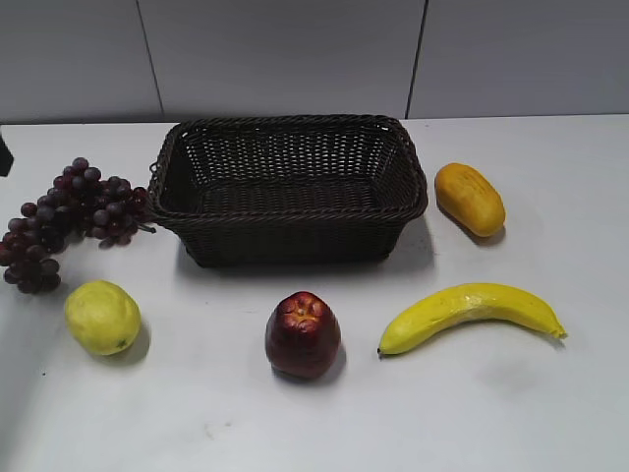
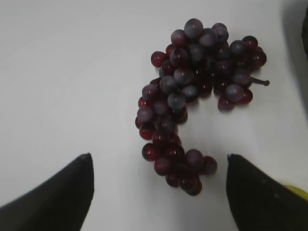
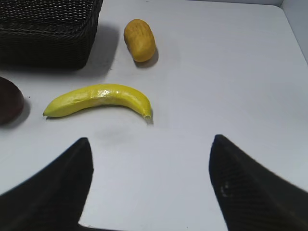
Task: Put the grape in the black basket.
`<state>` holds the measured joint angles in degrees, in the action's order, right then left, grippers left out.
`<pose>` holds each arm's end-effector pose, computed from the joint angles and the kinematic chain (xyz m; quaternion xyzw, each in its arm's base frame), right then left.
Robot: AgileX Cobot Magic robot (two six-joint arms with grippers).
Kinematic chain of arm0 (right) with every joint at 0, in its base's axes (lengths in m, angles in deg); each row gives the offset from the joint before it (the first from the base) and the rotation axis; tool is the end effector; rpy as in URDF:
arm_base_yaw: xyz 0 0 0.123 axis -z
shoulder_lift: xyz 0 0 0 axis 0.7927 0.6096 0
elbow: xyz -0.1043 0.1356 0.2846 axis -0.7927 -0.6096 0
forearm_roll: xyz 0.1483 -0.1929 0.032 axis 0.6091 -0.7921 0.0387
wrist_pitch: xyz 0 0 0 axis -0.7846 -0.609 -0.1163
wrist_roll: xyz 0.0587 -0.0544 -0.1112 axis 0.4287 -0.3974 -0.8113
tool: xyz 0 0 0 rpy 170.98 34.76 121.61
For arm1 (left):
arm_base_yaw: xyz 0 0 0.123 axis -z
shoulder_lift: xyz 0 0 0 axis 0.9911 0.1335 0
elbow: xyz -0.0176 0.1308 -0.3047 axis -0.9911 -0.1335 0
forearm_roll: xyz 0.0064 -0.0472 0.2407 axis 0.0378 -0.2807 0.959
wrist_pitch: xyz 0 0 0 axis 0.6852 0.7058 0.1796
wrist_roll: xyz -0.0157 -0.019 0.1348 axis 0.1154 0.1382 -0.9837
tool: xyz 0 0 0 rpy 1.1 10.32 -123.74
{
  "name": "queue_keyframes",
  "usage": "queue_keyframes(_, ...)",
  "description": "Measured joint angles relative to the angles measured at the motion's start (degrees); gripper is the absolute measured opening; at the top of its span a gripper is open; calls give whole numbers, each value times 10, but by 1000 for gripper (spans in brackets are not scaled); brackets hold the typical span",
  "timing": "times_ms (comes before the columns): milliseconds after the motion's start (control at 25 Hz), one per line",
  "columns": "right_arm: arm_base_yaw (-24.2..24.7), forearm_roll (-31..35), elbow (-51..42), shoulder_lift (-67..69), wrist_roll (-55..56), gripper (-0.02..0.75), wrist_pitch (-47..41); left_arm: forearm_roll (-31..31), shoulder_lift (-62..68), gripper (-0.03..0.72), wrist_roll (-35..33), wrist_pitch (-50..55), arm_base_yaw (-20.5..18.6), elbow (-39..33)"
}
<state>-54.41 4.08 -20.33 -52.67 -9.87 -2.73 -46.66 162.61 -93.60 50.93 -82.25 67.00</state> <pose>-0.0196 0.0214 0.2601 -0.0810 0.8366 0.0626 0.5381 0.3366 -0.0113 0.2631 0.0793 0.9635 -0.0208 0.2550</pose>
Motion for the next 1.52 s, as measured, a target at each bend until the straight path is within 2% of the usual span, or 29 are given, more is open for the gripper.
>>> queue_keyframes(200,0,0,0,0,0,572,0,-39,113,658,-51,28,0,83)
queue_keyframes(560,0,0,0,0,0,572,0,-51,269,663,-61,42,0,203)
queue_keyframes(880,0,0,0,0,0,572,1,-98,338,650,-103,56,0,228)
queue_keyframes(960,0,0,0,0,0,572,0,-101,345,613,-106,58,0,228)
queue_keyframes(1040,0,0,0,0,0,572,0,-102,348,531,-106,59,0,228)
queue_keyframes(1160,0,0,0,0,0,572,0,-102,349,299,-106,60,0,229)
queue_keyframes(1200,0,0,0,0,0,572,0,-102,348,271,-107,60,0,230)
queue_keyframes(1520,0,0,0,0,0,572,0,-62,319,237,-62,84,0,230)
